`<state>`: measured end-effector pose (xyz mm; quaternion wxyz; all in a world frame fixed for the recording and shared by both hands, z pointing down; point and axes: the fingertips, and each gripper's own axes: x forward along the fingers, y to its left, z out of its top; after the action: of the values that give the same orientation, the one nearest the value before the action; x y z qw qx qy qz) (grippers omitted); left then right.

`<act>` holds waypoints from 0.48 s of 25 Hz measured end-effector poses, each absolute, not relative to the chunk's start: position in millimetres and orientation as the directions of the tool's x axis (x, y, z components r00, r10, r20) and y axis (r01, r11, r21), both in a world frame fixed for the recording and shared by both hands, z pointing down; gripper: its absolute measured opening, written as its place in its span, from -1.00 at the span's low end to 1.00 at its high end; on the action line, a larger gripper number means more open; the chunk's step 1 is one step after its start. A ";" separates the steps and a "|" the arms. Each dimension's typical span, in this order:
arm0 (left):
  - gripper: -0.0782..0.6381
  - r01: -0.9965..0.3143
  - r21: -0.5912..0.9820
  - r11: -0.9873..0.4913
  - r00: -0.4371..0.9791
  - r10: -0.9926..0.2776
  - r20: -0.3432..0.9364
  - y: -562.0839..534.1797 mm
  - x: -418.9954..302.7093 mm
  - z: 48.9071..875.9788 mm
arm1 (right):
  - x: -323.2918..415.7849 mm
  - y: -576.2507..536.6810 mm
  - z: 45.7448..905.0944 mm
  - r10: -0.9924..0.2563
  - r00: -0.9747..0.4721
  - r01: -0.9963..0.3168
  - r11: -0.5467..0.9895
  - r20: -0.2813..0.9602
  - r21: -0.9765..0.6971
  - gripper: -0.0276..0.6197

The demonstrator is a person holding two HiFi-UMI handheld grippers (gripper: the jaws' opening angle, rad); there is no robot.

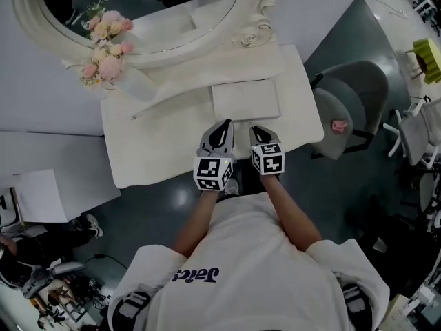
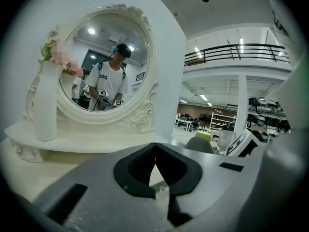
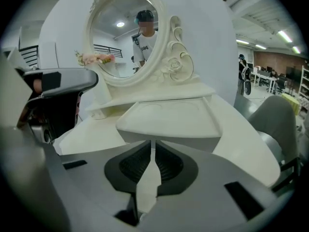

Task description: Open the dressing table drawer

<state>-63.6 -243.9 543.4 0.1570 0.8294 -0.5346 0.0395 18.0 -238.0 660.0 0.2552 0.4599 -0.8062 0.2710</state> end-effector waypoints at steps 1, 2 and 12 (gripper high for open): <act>-0.74 -0.902 0.220 -0.372 0.420 -0.876 0.238 -247.2 -64.7 545.4 | 18.0 -240.6 665.5 -0.593 -0.448 -0.879 0.427 0.668 -0.211 -0.83; -0.74 -0.904 0.223 -0.366 0.415 -0.877 0.242 -250.2 -65.9 547.2 | 17.7 -242.7 671.0 -0.583 -0.450 -0.879 0.424 0.677 -0.219 -0.72; -0.74 -0.917 0.229 -0.328 0.385 -0.876 0.289 -266.5 -74.0 563.1 | 11.0 -252.5 713.0 -0.502 -0.462 -0.876 0.389 0.731 -0.286 -0.41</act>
<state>-74.0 -266.5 563.1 0.1790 0.8128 -0.5514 0.0564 11.0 -252.5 713.0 0.2775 0.4383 -0.7859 0.3365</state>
